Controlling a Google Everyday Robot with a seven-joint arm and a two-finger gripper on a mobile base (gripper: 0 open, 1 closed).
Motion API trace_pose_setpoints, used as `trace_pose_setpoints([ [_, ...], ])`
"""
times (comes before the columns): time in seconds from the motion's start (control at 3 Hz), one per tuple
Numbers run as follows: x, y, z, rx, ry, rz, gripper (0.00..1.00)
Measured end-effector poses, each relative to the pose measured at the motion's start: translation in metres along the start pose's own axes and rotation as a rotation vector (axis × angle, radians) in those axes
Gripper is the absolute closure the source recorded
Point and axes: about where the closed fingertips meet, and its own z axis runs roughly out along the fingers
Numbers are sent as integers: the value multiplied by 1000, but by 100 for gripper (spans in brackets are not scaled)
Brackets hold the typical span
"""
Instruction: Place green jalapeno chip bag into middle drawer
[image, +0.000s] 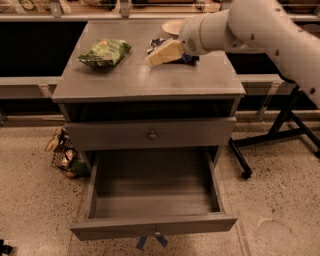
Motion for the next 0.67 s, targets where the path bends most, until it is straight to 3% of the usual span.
trace_pose_setpoints([
  [0.33,9,31,49,-76,-31,6,0],
  [0.67,10,45,85,-112,-61,-10,0],
])
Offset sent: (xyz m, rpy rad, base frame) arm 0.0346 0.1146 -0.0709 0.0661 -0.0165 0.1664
